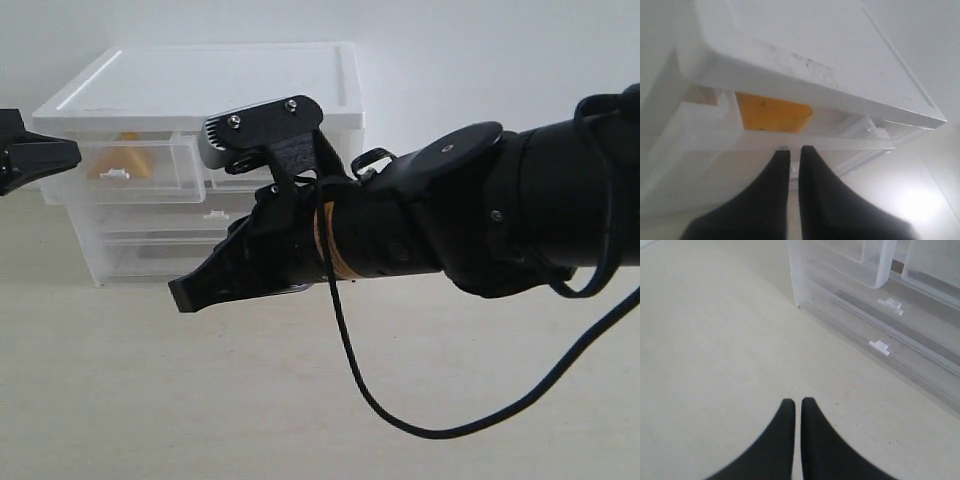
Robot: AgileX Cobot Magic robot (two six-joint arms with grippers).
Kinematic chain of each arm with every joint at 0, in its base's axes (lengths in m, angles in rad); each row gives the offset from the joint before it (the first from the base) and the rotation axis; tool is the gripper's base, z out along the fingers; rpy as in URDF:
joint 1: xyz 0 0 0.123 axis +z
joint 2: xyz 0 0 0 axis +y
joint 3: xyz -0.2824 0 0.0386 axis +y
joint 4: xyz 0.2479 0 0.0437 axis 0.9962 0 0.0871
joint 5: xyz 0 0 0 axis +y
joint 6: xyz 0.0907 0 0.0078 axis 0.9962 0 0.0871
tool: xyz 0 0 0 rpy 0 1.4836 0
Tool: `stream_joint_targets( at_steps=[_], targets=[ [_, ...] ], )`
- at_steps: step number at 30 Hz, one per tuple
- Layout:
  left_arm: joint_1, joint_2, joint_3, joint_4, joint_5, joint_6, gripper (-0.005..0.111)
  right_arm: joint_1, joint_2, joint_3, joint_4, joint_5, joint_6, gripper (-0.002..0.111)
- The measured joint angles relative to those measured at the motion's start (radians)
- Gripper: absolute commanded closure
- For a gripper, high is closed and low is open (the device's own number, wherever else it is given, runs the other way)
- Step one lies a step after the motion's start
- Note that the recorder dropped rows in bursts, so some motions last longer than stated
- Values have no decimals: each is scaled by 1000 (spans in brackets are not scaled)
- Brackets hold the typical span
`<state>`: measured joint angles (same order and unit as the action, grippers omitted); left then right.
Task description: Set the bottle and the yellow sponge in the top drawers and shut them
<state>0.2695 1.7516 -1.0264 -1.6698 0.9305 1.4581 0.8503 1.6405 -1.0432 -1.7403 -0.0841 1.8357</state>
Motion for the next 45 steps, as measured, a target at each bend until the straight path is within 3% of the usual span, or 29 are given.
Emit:
stream_joint_targets(
  at_steps=[6, 16, 24, 31, 34, 36, 39, 45],
  targets=[
    [-7, 47, -46, 0, 16, -26, 103, 0, -1, 0, 0, 9, 0, 108],
    [-116, 134, -166, 14, 27, -70, 103, 0, -1, 0, 0, 3, 6, 108],
    [-122, 113, -178, 75, 39, -198, 103, 0, 17, 2, 0, 5, 6, 108],
    [-114, -108, -25, 74, -13, -233, 103, 0, 45, 8, 0, 75, -6, 108],
    [-72, -195, 42, 74, -19, -202, 103, 0, 45, 8, 0, 117, -9, 108],
    [-38, -232, 72, 74, -70, -182, 103, -2, 45, 8, -2, 184, -5, 108],
    [9, -253, 109, 52, -282, -144, 103, -39, 37, 33, -4, 244, 10, 108],
    [11, -92, 50, -56, -400, 9, 103, -94, -8, 40, -4, 247, 31, 108]
  ],
)
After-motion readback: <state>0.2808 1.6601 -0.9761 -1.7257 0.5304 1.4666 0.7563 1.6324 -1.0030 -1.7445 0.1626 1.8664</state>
